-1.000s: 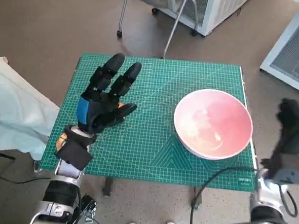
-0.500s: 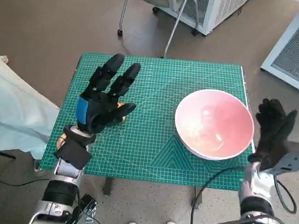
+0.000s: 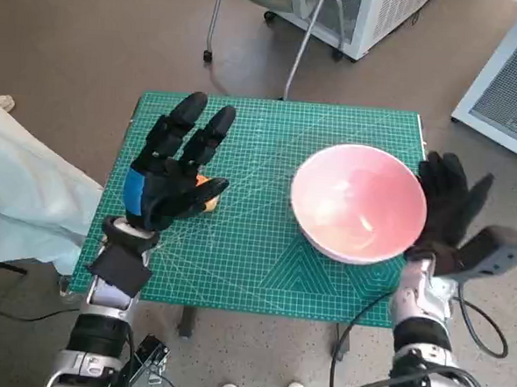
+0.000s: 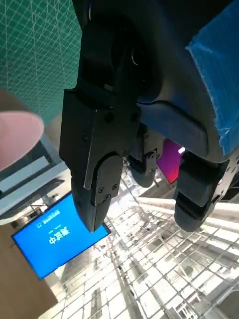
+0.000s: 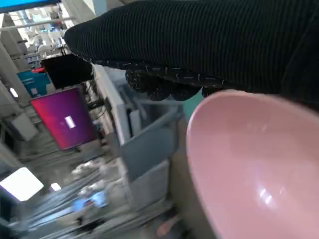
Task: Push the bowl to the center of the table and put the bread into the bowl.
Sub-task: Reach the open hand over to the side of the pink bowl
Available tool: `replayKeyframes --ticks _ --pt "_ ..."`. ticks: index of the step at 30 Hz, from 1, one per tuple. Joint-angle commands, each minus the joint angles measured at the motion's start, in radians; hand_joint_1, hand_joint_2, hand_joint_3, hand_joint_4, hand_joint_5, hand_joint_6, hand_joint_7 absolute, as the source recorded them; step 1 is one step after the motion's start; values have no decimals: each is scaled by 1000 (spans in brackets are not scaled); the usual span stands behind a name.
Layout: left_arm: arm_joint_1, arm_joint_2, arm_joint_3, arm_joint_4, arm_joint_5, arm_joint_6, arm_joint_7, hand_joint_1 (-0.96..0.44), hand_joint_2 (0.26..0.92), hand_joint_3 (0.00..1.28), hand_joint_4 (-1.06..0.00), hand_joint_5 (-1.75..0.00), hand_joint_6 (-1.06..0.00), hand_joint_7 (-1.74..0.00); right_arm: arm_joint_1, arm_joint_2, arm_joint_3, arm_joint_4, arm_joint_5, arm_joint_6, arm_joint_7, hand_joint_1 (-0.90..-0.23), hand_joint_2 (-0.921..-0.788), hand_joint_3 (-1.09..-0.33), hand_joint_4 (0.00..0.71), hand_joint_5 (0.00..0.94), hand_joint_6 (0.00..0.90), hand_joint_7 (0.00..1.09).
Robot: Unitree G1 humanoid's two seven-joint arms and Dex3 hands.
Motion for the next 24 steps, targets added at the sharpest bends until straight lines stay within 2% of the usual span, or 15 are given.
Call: replayKeyframes --ticks 1,10,17,24 --pt "29 10 12 -45 -9 27 6 -136 921 124 -401 -8 -405 -238 -26 39 -11 18 15 31 9 -497 -921 -699 344 3 200 600" --pt "61 13 18 -120 10 66 27 -133 921 126 -406 -9 -402 -253 -80 75 5 28 -4 70 -33 -483 -921 -708 328 3 194 613" --pt "80 16 21 -164 22 93 44 -132 921 121 -410 -6 -294 -468 -106 98 35 36 -40 109 -70 -475 -921 -713 351 14 194 612" --pt "100 15 24 -205 28 119 55 -130 921 122 -411 -5 -260 -537 -113 113 66 38 -73 136 -84 -476 -921 -712 359 16 192 609"
